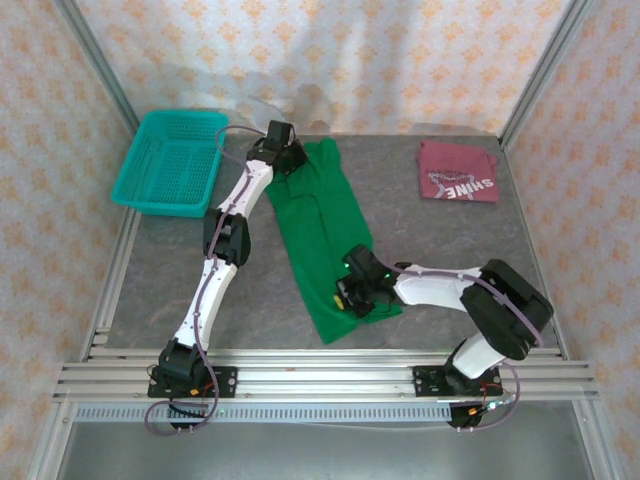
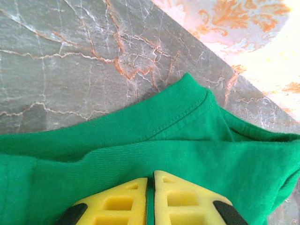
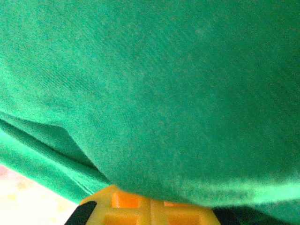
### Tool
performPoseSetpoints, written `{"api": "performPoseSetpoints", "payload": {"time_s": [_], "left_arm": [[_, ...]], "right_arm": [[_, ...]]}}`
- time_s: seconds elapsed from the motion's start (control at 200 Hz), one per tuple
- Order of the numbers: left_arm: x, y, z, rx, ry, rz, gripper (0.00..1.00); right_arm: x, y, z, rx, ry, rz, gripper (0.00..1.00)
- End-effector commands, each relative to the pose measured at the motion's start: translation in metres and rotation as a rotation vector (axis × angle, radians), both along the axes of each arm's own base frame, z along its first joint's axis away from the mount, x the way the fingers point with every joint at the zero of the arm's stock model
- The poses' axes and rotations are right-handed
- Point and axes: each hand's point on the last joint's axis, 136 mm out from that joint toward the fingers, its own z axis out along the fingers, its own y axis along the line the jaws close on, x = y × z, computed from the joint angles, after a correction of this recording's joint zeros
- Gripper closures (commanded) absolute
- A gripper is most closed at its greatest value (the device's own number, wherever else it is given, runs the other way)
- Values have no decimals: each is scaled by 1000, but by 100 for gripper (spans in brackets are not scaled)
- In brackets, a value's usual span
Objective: Fold and stack the t-shirts
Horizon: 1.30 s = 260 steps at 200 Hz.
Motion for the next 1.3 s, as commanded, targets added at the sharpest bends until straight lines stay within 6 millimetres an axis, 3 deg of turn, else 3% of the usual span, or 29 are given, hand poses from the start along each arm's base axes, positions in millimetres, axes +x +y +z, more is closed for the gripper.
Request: {"api": "performPoseSetpoints", "payload": {"time_s": [0.0, 0.12, 0.22, 0.255, 0.32, 0.415, 0.505, 0.6, 0.671, 0.761, 0.841, 0.886, 0.991, 1.056, 1.171, 1.296], "left_arm": [[0, 13, -24, 5, 39, 36, 89], [3, 12, -10, 6, 10, 25, 89], [3, 5, 14, -33, -14, 1, 87], [4, 1, 30, -62, -35, -12, 79], [3, -10, 69, -118, -85, -40, 56], [-4, -26, 137, -171, -171, -88, 31], [-23, -41, 200, -203, -235, -143, 22], [-53, -57, 252, -204, -267, -208, 20], [-81, -64, 277, -164, -262, -253, 19], [-126, -68, 293, -63, -212, -312, 20], [-174, -71, 286, 54, -130, -373, 20], [-203, -72, 293, 94, -127, -405, 20], [-273, -67, 269, 127, -45, -437, 21], [-315, -57, 240, 142, 44, -438, 22], [-398, -33, 179, 212, 230, -440, 26], [-471, -26, 129, 193, 360, -449, 35]], "right_arm": [[-39, 1, -40, -52, 142, -69, 100], [-48, 29, -36, 3, 119, -68, 99], [-45, 33, -30, 16, 72, -81, 98], [-41, 33, -24, 30, 44, -87, 97], [-36, 33, -9, 50, -3, -74, 91], [-38, 28, 17, 15, -53, 30, 74], [-39, 13, 46, -50, -123, 126, 59], [-41, -16, 74, -130, -191, 210, 47], [-40, -40, 92, -184, -245, 254, 39], [-36, -63, 121, -178, -350, 309, 31], [-33, -79, 135, -177, -412, 388, 29], [-32, -84, 140, -177, -440, 459, 28], [-33, -107, 133, -282, -418, 646, 28], [-34, -112, 123, -311, -381, 746, 28], [-31, -104, 109, -296, -362, 846, 29], [-23, -97, 98, -279, -349, 882, 29]]}}
